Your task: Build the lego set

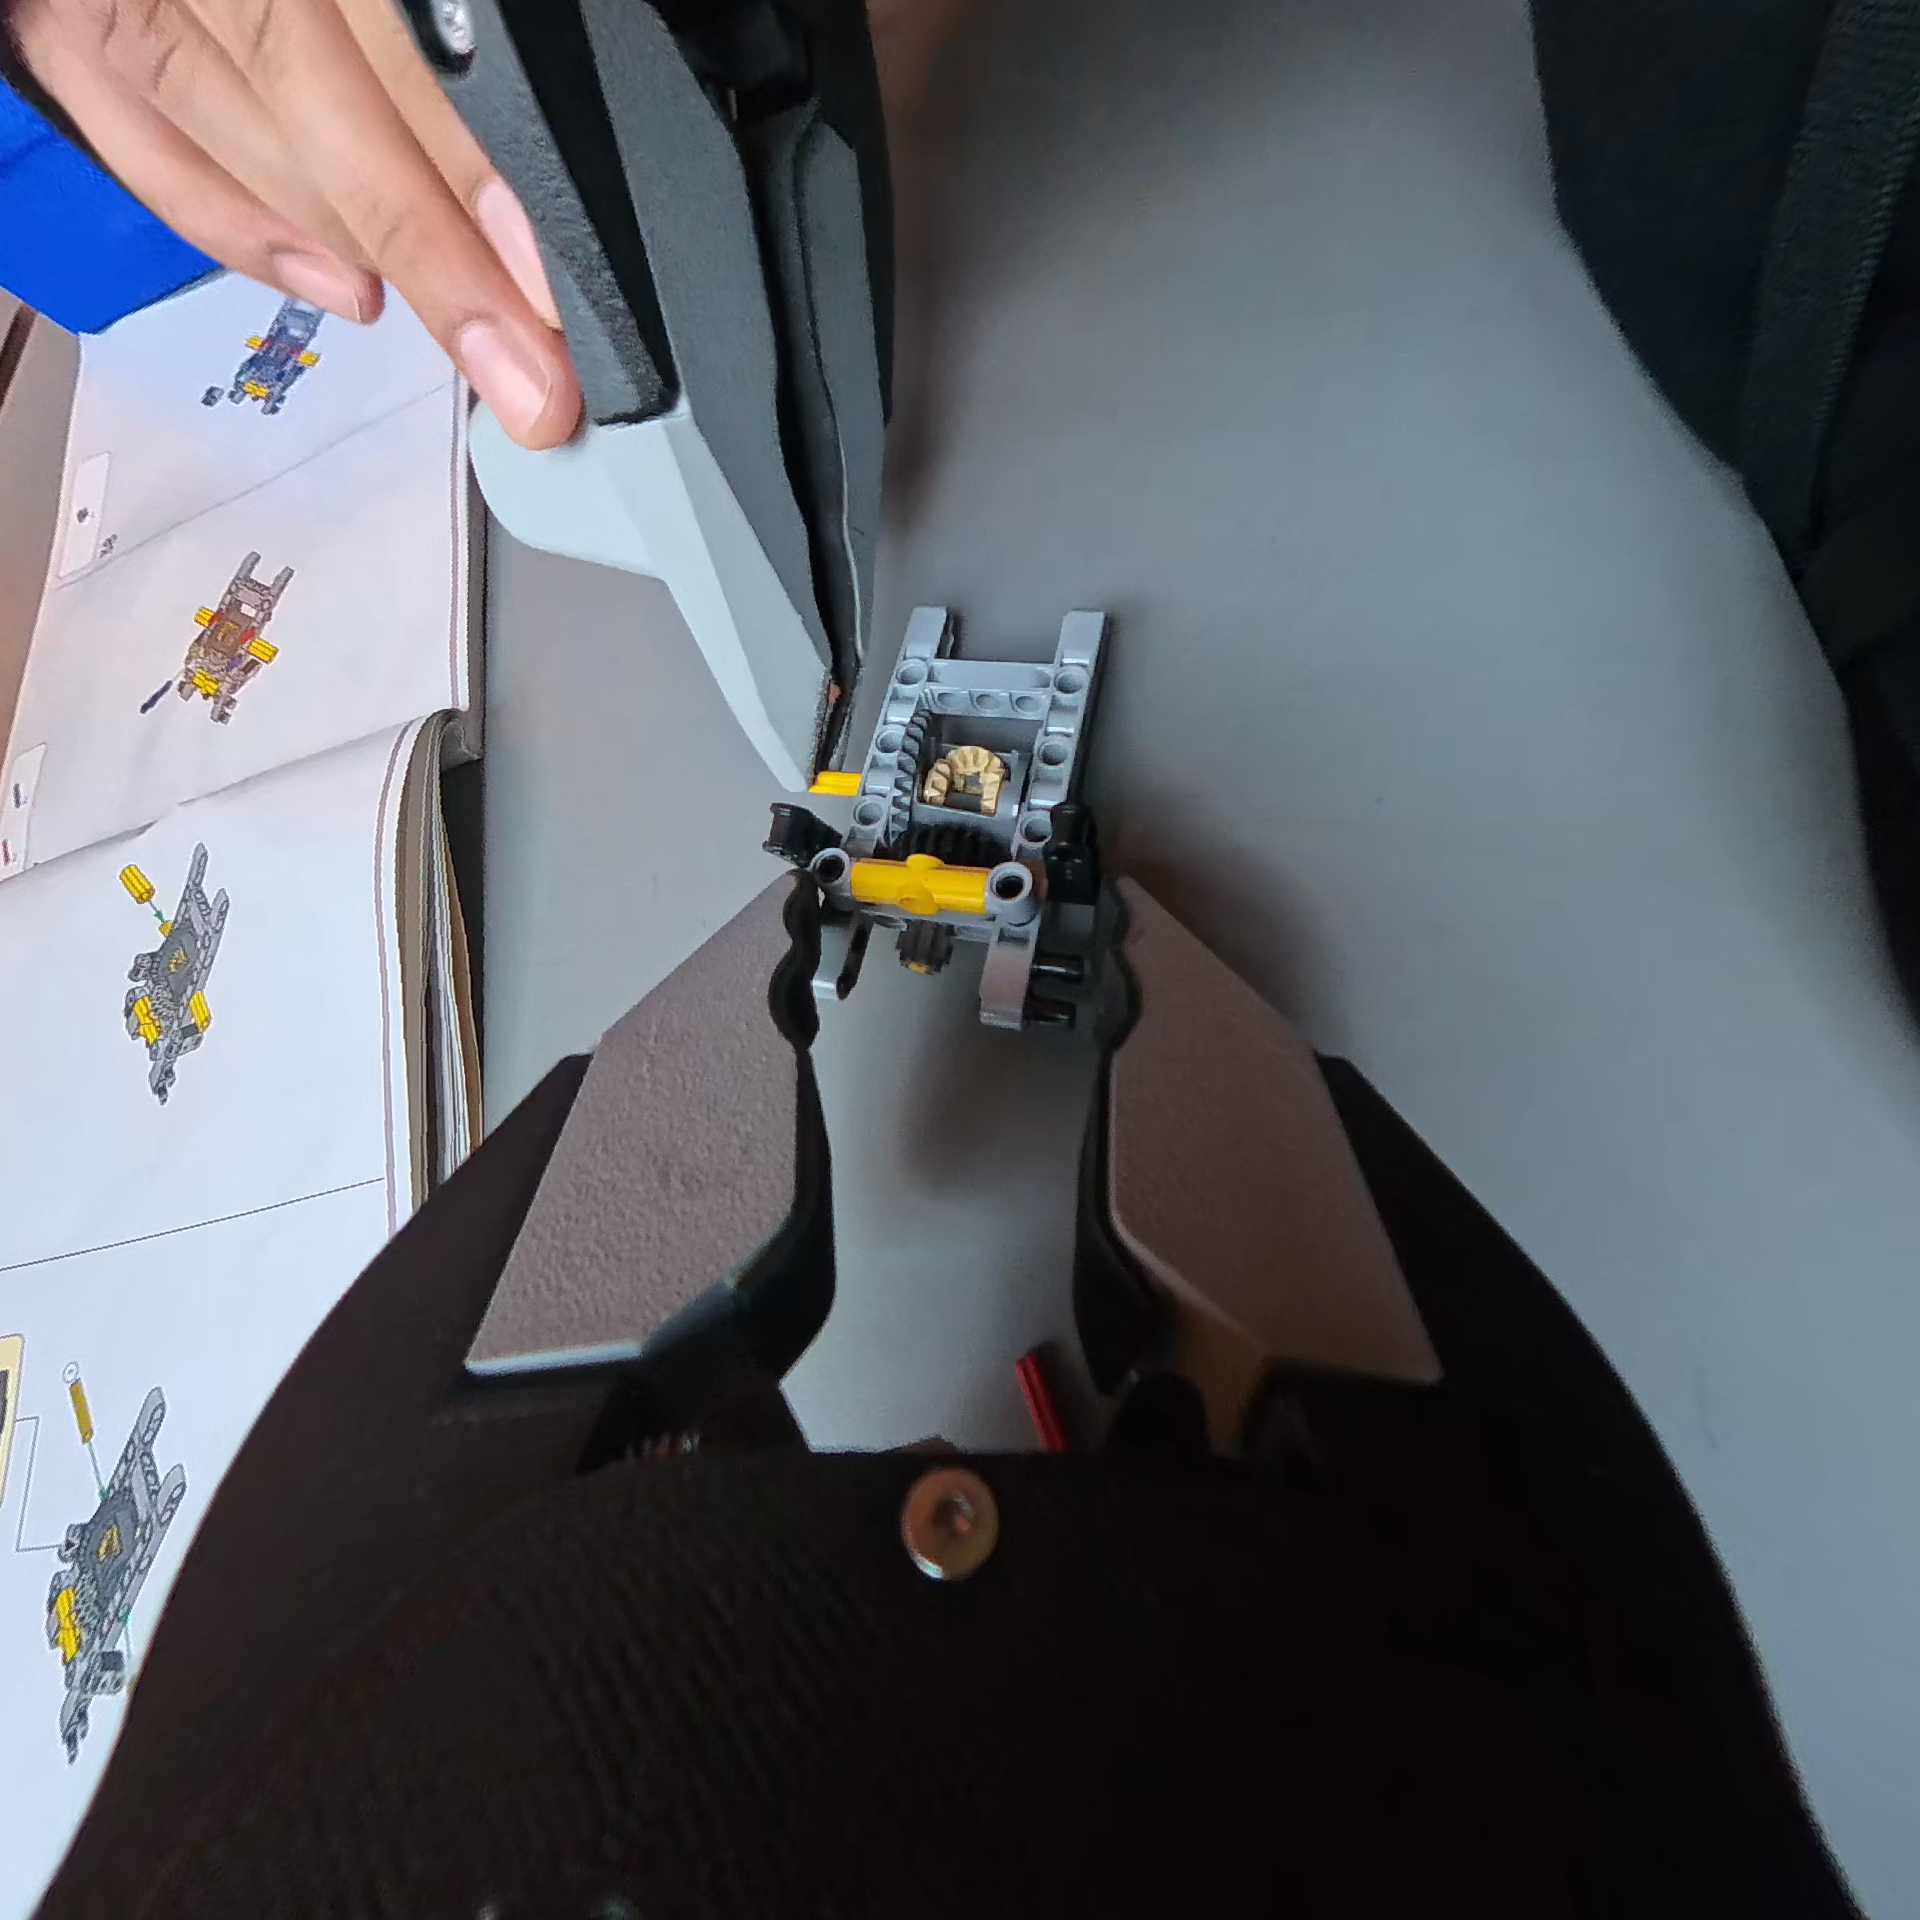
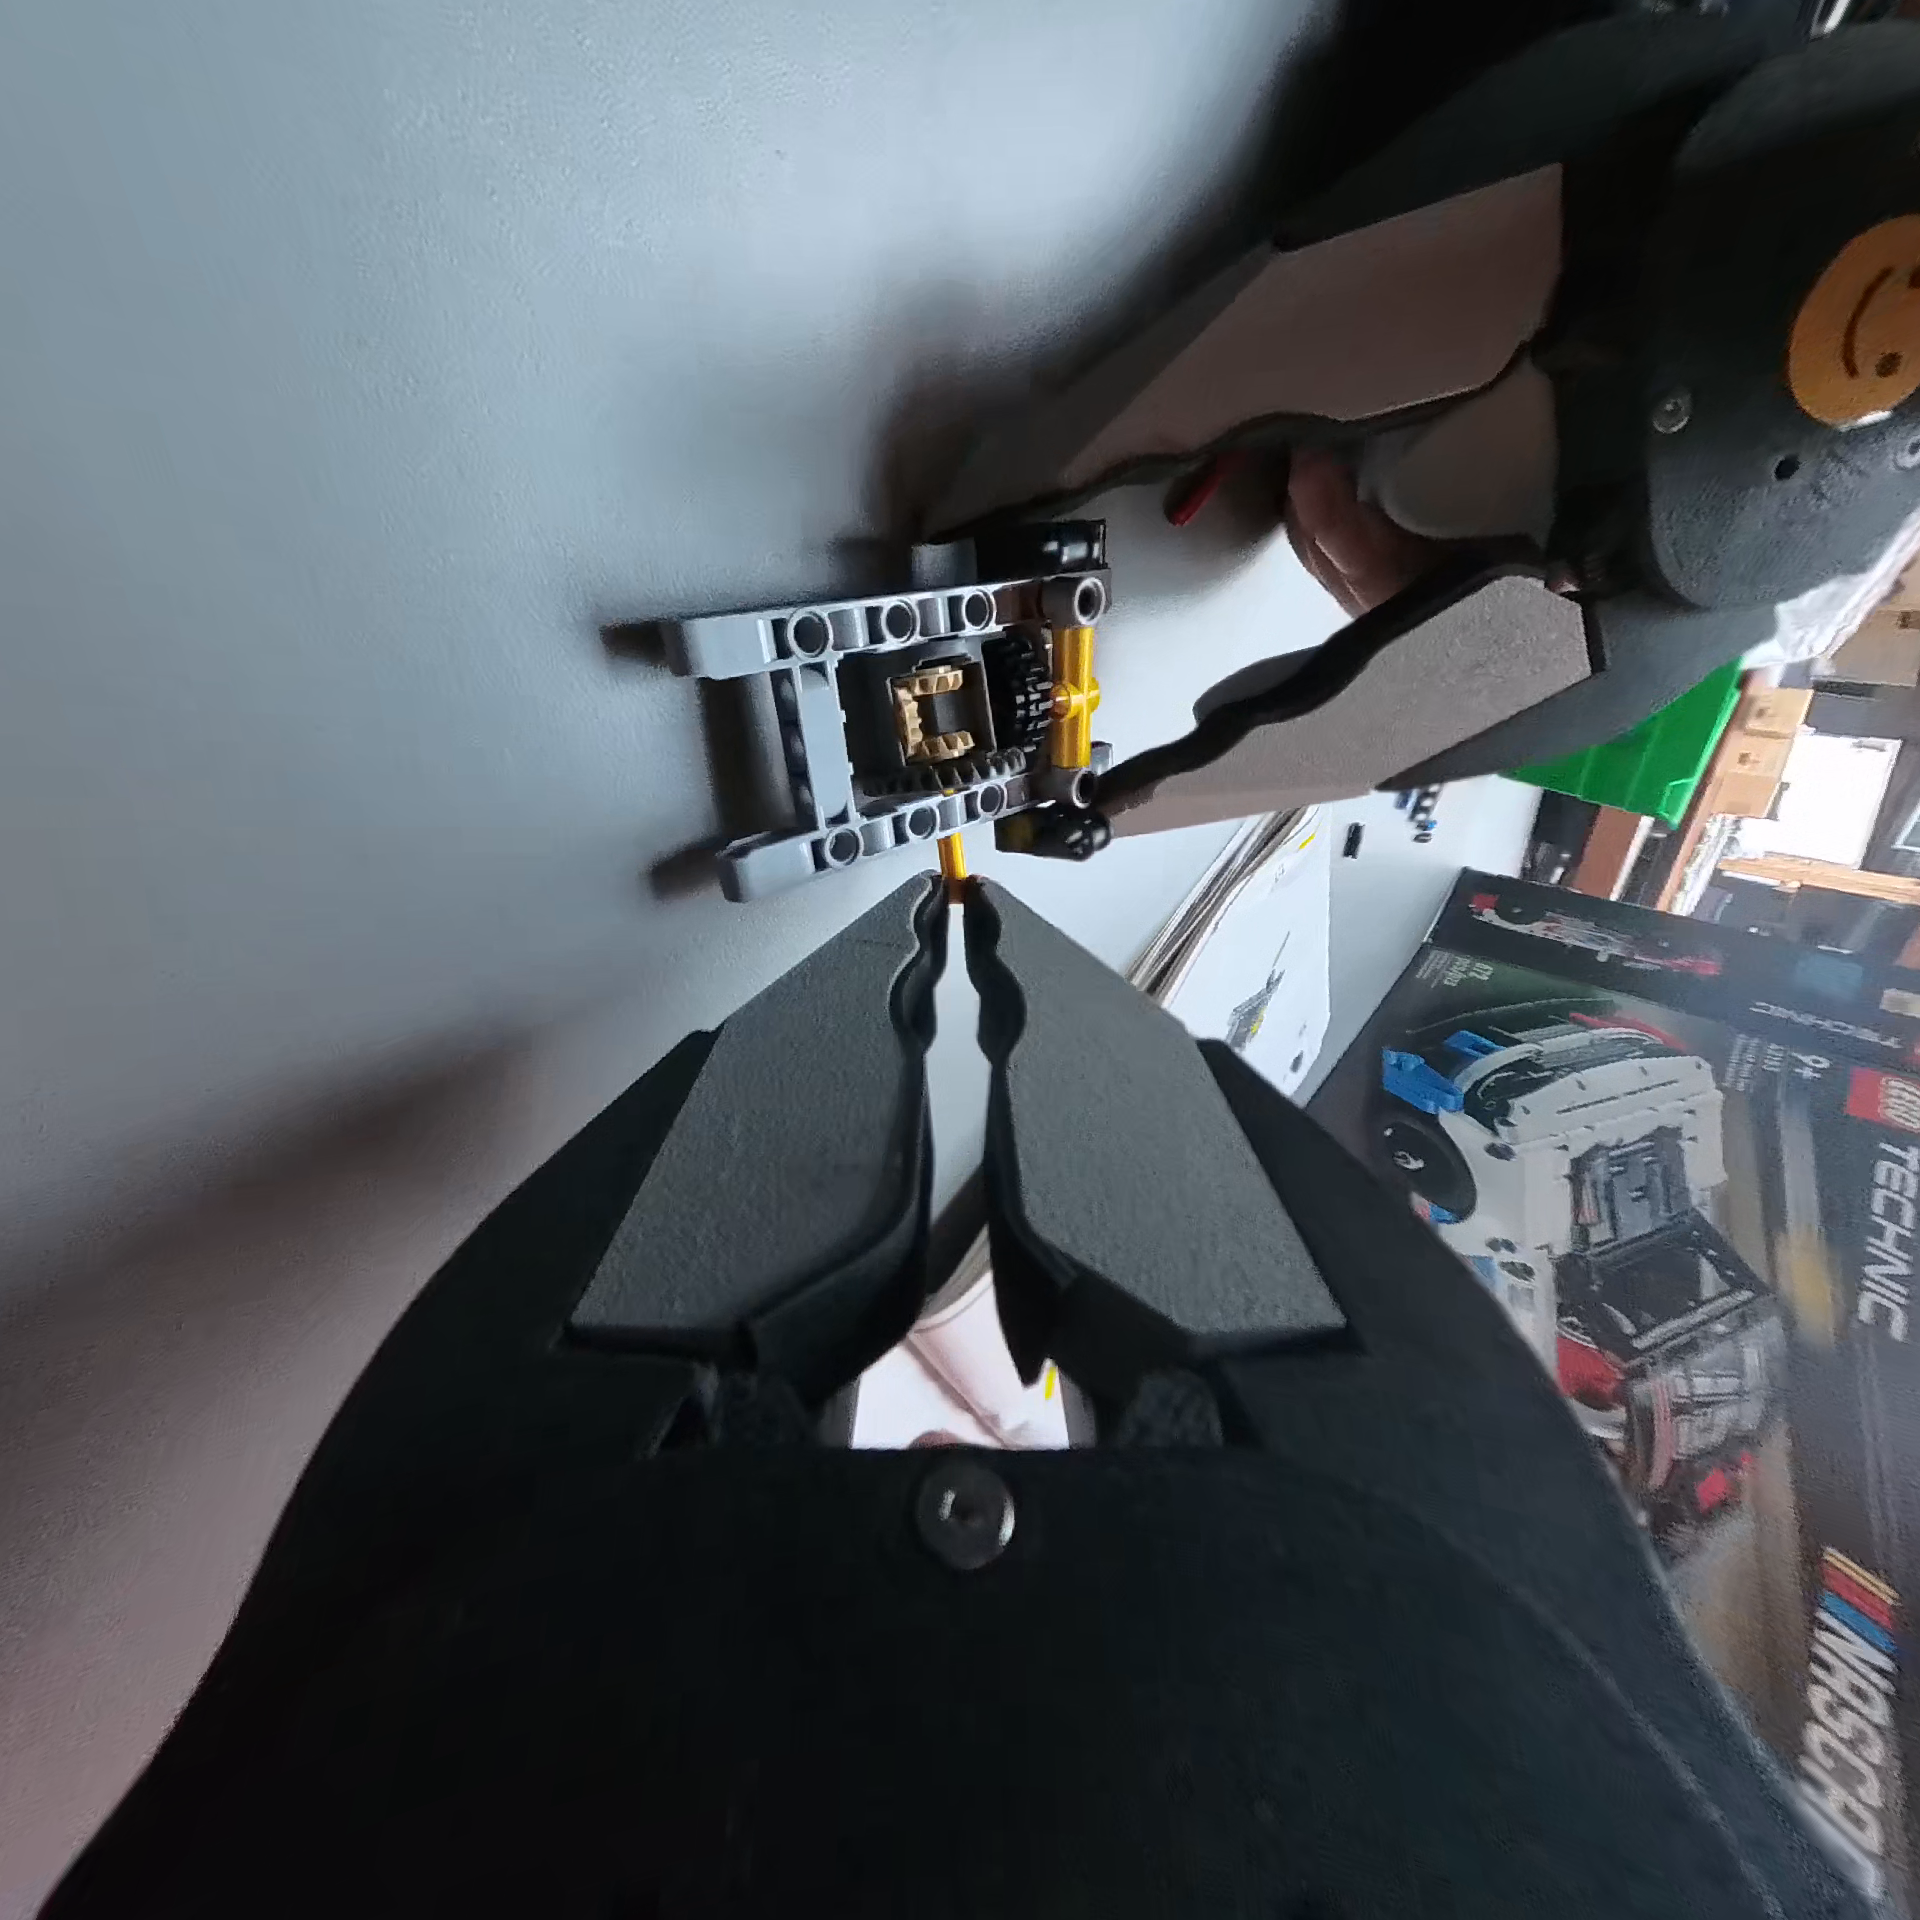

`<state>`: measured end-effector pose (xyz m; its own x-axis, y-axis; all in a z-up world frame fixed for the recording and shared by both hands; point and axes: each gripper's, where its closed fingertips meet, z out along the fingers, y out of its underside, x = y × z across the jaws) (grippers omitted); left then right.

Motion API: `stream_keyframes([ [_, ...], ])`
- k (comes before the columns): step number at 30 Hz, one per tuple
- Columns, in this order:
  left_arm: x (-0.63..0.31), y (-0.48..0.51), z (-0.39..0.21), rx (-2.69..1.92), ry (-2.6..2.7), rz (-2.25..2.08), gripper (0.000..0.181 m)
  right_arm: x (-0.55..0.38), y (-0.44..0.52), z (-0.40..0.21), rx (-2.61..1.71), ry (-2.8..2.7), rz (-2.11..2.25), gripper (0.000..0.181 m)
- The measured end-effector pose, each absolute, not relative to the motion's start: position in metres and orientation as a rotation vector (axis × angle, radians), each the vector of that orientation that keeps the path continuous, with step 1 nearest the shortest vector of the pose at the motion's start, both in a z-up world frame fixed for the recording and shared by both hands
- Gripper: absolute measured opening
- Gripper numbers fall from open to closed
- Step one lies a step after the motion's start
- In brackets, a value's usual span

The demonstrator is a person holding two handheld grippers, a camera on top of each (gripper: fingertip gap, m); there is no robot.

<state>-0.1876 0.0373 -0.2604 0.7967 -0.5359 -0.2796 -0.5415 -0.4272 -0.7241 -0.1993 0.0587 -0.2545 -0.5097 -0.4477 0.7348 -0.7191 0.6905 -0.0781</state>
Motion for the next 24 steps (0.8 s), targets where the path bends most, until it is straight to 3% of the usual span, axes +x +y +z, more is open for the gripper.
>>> stream_keyframes([
  [17, -0.186, 0.036, -0.260, -2.108, 0.799, 0.003, 0.051, -0.202, 0.053, -0.239, 0.801, -2.149, 0.541, 0.000],
  [21, -0.186, 0.036, -0.260, -2.107, 0.800, 0.004, 0.051, -0.214, 0.071, -0.233, 0.548, -2.262, 0.688, 0.000],
  [24, -0.186, 0.036, -0.261, -2.115, 0.793, -0.009, 0.051, -0.221, 0.082, -0.235, 0.010, -2.467, 0.944, 0.000],
])
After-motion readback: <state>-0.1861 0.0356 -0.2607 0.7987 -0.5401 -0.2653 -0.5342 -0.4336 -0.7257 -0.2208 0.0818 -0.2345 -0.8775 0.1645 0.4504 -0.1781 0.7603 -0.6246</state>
